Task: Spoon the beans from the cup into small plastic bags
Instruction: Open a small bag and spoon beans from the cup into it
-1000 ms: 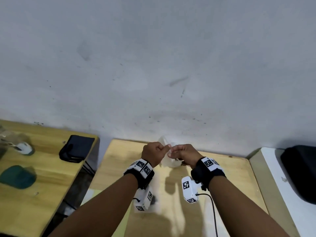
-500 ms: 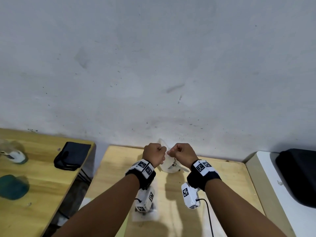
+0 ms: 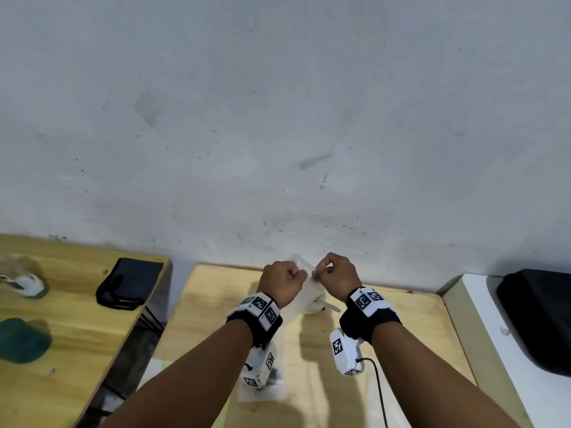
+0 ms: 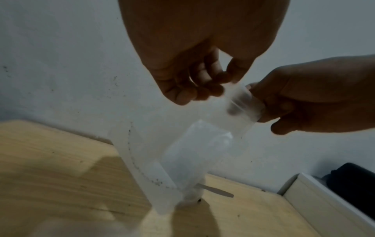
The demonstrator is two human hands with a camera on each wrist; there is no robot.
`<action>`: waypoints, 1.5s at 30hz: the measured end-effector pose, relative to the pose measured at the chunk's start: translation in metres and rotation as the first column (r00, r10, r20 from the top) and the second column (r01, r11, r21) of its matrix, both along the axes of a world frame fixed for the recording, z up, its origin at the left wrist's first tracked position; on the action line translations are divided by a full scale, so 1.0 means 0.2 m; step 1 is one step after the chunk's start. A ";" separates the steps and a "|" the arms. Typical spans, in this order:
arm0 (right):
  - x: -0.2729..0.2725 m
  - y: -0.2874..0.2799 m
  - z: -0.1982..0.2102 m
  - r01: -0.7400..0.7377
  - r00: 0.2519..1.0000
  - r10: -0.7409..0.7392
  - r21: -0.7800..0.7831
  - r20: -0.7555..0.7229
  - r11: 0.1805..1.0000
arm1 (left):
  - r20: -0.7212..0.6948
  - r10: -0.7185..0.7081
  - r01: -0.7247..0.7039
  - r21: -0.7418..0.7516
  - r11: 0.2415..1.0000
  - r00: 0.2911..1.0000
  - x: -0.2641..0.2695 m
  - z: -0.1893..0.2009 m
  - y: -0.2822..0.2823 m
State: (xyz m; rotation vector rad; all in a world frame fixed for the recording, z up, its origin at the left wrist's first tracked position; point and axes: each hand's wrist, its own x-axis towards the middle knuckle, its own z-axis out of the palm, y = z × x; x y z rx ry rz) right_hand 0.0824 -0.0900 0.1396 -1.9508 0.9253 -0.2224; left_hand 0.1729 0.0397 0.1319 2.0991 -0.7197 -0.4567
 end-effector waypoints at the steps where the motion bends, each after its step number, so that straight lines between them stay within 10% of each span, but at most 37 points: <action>1: -0.01 0.00 0.01 -0.007 1.000 0.007 0.031 0.013 1.000 | 0.033 0.014 -0.013 -0.027 1.000 0.999 -0.01 -0.01 0.01; 10: -0.06 0.00 0.07 -0.059 0.993 0.010 0.422 0.118 0.905 | 0.286 -0.211 0.135 0.262 0.956 0.935 0.00 -0.01 0.04; 28: -0.12 0.05 -0.03 -0.220 0.975 0.217 0.327 0.045 0.919 | 0.362 -0.413 0.297 0.335 0.894 0.836 -0.04 -0.12 0.11; 33: -0.11 0.07 -0.03 -0.319 0.947 0.321 0.067 -0.024 0.946 | 0.347 -0.400 0.297 0.313 0.902 0.848 -0.06 -0.12 0.09; 45: -0.12 0.02 -0.15 -0.287 0.943 0.300 0.106 -0.142 0.952 | 0.178 -0.375 0.347 0.166 0.923 0.910 -0.05 -0.20 0.10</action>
